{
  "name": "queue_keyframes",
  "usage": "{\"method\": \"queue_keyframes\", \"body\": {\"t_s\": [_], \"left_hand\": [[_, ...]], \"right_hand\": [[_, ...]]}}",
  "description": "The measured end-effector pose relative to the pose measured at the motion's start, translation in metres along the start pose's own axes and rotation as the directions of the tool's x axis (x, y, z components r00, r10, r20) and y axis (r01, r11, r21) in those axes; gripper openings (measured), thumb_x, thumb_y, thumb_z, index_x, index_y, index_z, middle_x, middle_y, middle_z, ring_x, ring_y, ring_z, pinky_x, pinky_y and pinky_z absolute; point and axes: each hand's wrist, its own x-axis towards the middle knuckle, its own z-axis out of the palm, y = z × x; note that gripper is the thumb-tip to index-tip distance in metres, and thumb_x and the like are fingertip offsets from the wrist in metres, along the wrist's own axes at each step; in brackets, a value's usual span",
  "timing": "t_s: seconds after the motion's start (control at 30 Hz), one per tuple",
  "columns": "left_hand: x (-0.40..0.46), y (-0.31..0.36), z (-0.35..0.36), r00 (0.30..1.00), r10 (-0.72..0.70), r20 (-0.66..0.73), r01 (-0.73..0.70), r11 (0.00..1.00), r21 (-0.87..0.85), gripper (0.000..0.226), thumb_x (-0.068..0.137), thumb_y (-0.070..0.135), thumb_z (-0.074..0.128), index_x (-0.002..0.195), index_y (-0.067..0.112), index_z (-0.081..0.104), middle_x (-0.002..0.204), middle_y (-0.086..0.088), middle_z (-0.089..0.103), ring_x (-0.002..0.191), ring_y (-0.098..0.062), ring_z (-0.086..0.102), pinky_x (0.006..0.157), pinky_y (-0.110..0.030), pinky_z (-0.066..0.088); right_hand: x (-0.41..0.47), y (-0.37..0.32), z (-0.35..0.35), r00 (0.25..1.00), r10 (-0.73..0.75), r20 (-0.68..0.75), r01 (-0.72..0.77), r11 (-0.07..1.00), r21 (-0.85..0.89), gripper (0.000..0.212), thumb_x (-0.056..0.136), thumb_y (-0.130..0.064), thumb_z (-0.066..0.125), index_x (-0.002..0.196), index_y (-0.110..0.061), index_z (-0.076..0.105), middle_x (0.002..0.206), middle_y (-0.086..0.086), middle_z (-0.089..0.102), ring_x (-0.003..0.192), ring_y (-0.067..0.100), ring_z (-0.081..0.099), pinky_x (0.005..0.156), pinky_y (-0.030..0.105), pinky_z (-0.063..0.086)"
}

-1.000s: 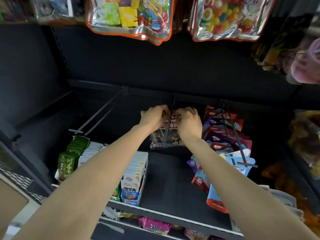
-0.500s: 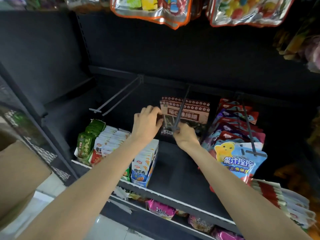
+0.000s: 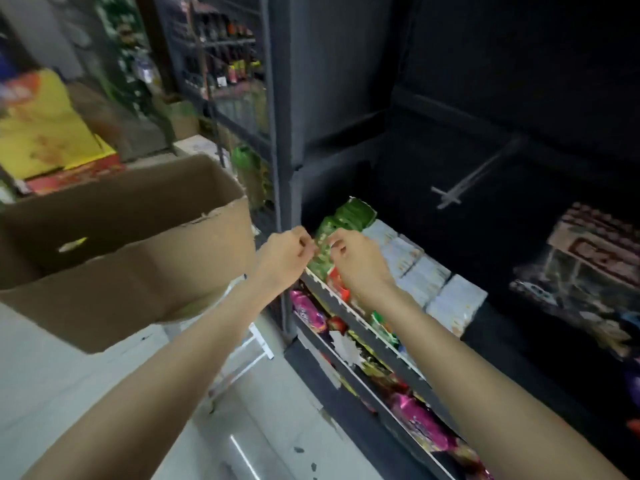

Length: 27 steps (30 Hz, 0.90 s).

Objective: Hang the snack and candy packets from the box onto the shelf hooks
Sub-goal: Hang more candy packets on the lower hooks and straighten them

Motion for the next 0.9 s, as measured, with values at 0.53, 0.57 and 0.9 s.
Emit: {"method": "queue_keyframes", "body": {"t_s": [0.53, 0.57, 0.9], "left_hand": [[0.054, -0.321, -0.174, 0.823, -0.568, -0.002, 0.566, 0.819, 0.094, 0.009, 0.085, 0.022, 0.051, 0.088, 0.021, 0.060, 0.097, -0.009, 0.068, 0.094, -0.029, 0.062, 0.080, -0.036, 0.050], [0.062, -0.336, -0.171, 0.802, -0.595, 0.051, 0.586, 0.801, 0.127, 0.009, 0.086, 0.022, 0.052, 0.089, 0.019, 0.060, 0.101, -0.011, 0.068, 0.096, -0.029, 0.062, 0.081, -0.036, 0.050], [0.110, -0.421, -0.126, 0.496, -0.770, 0.401, 0.729, 0.621, 0.289, 0.058, 0.087, 0.033, 0.063, 0.135, 0.007, 0.042, 0.137, -0.015, 0.048, 0.122, -0.029, 0.049, 0.097, -0.032, 0.040]], "right_hand": [[0.204, -0.233, 0.218, 0.771, -0.165, 0.616, 0.350, 0.917, -0.192, 0.031, 0.093, -0.017, 0.048, 0.122, -0.011, 0.057, 0.119, 0.012, 0.063, 0.109, 0.031, 0.058, 0.091, 0.041, 0.049], [0.218, -0.235, 0.232, 0.737, -0.135, 0.662, 0.369, 0.901, -0.228, 0.032, 0.093, -0.018, 0.049, 0.123, -0.010, 0.055, 0.120, 0.013, 0.062, 0.108, 0.032, 0.058, 0.091, 0.042, 0.050], [0.314, -0.217, 0.334, 0.490, 0.111, 0.865, 0.453, 0.815, -0.361, 0.063, 0.084, -0.023, 0.069, 0.138, -0.008, 0.042, 0.132, 0.013, 0.054, 0.114, 0.027, 0.056, 0.092, 0.034, 0.048]]}}
